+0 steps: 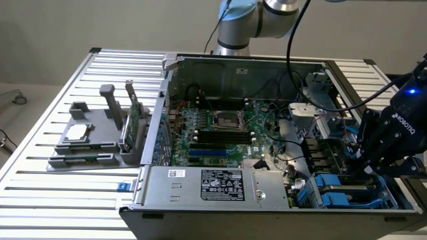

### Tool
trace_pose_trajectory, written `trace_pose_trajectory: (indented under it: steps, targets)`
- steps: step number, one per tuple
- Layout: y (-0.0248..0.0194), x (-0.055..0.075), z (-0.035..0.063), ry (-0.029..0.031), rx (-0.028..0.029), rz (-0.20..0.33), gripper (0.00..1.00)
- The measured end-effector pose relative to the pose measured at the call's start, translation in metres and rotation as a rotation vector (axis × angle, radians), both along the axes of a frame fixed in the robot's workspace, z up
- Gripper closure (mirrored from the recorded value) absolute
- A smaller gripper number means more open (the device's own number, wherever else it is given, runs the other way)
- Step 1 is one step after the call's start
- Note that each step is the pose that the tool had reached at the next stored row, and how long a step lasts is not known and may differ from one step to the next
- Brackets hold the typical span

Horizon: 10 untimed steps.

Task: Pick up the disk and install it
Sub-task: 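Insert the first disk wire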

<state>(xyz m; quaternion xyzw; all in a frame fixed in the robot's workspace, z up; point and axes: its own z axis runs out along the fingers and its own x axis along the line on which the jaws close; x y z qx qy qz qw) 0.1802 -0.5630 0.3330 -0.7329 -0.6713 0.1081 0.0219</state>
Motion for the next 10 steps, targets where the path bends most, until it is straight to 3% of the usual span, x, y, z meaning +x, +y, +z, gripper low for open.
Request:
trace_pose_trajectory:
  steps: [10]
  targets:
    - [-0.0002, 0.0009, -0.0007, 0.0029, 0.0021, 0.0, 0.83]
